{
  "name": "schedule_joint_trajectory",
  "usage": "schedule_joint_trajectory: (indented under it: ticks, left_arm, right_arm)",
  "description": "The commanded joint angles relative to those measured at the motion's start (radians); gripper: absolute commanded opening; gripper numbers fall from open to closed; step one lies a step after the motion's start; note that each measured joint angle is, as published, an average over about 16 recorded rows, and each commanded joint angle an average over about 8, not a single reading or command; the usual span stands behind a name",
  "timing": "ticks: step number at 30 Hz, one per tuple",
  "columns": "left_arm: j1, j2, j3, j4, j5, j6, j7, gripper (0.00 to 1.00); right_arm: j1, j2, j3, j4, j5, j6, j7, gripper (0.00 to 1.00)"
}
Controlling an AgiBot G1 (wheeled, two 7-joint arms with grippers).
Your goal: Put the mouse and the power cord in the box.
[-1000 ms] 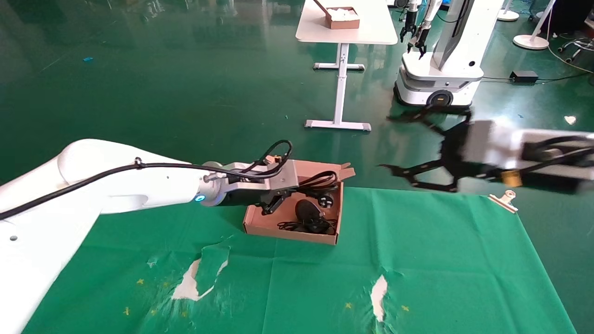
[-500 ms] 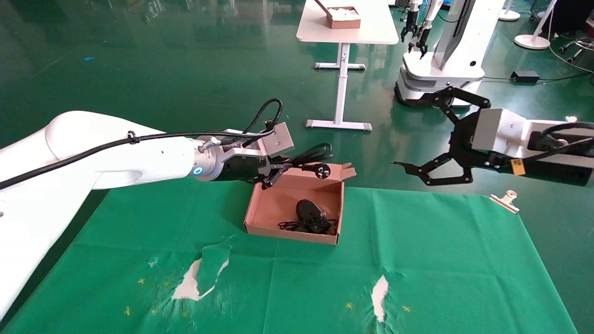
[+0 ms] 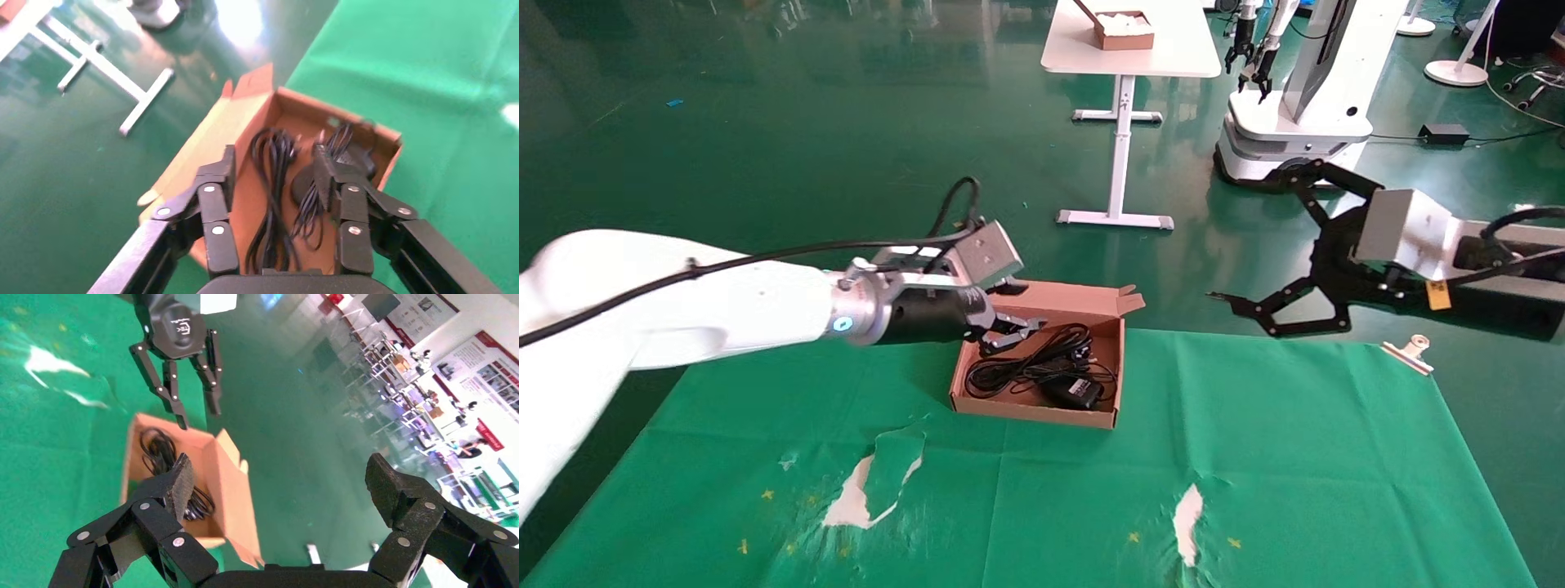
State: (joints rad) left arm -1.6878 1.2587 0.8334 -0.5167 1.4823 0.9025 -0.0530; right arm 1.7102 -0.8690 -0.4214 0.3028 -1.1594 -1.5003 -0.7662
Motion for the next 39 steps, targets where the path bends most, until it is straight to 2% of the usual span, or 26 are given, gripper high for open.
schedule_joint_trajectory:
  ticks: [1,39]
  left_arm:
    - [0.024,-0.025,-0.022,-0.030,-0.029,0.023,-0.005,1.00]
    - [0.482,-0.509,-0.435,-0.603,-0.591,0.466,-0.106,1.00]
  right_arm:
    - [-0.024,0.010,0.005,0.038,0.016,0.000,0.037,1.00]
    - [-0.490,0.199,0.109,0.756,0.330,0.004,0.735,1.00]
